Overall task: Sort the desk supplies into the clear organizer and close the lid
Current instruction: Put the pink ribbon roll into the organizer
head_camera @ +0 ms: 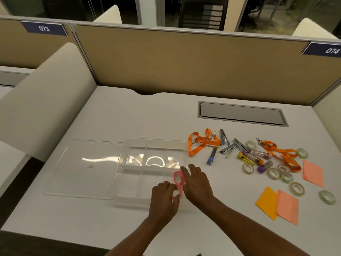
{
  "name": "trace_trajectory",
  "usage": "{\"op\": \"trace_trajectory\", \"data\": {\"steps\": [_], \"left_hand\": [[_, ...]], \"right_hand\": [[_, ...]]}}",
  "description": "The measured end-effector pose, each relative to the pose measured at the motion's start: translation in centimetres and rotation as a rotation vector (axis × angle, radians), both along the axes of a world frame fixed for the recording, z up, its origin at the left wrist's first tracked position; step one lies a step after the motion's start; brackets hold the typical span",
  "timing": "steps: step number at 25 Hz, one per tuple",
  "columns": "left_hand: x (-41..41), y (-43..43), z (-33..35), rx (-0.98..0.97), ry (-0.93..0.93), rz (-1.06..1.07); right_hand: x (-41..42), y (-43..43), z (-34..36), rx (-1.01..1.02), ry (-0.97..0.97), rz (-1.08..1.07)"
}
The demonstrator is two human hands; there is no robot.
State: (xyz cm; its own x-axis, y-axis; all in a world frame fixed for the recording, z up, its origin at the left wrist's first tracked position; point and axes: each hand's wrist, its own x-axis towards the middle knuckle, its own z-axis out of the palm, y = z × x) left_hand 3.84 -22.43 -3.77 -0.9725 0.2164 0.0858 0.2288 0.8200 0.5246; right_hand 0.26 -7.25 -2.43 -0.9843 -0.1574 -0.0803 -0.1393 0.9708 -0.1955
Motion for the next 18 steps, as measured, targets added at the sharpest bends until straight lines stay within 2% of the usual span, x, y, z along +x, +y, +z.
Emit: {"op": "trace_trajectory", "data": {"steps": [3,5,11,18], "left_hand": [[0.2,0.2,-0.1,-0.034,0.014,-0.023],[0.3,0.5,-0.1,-0.051,0.01,-0.025],[0.9,2.0,-0.1,-0.065,-0.029,0.014],[0.7,7.1,0.6,-0.078,0.068,0.005]], "right_hand": [[0.1,0.2,-0.1,-0.143,-0.21,-0.269],[0.1,0.3,-0.3,-0.262,-0.306,-0.354],[1.0,1.5,-0.5,-0.357,-0.327,-0.348],[2.6,8.2,0.5,-0.283,-0.298,-0.33]]}}
